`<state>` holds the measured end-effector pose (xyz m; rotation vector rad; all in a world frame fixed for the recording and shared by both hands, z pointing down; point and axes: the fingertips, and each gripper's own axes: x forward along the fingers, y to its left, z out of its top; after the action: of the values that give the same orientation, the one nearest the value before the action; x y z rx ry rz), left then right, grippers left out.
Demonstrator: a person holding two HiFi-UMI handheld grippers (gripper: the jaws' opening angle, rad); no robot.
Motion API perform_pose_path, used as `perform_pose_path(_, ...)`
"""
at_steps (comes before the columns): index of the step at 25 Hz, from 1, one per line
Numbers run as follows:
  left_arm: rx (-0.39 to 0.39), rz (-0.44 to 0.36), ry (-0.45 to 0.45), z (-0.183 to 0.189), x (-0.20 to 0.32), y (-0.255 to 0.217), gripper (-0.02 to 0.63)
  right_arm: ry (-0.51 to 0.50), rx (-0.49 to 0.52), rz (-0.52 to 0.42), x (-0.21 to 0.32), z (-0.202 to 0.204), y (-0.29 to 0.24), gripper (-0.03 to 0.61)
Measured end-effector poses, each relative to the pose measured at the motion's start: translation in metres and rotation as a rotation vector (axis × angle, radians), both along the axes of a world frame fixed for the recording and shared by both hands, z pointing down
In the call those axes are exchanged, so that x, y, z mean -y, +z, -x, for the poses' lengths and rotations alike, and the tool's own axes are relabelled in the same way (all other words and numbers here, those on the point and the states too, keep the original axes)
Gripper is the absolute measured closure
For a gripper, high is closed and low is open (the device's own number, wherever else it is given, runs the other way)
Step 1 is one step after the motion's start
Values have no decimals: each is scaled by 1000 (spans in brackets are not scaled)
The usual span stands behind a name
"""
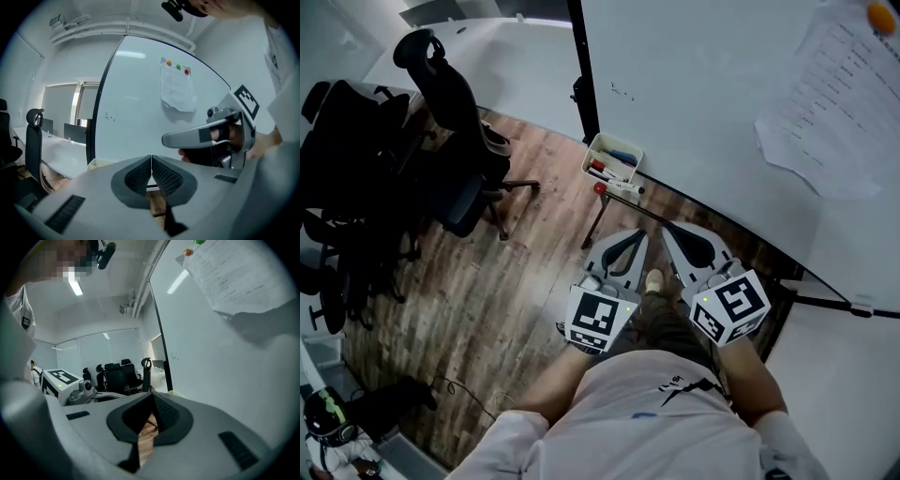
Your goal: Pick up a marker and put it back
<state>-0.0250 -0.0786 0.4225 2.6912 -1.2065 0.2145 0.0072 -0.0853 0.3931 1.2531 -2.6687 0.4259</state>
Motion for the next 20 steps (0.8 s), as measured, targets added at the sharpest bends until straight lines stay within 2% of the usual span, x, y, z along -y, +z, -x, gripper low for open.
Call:
perform_pose_path(8, 108, -9, -8, -7, 43, 27, 601, -63, 9, 14, 53, 4, 13, 565)
perform_pose_path(16, 293, -52, 1, -14, 71, 64, 599, -98, 20, 59, 89, 4, 32, 565)
perform_pose_path(17, 308, -58, -4, -14, 75, 68, 593, -97, 20, 67, 91, 3, 37, 565)
perform_pose_path(20, 350, -76, -6, -13, 84, 79, 516, -95, 20, 89, 95, 2, 47, 565)
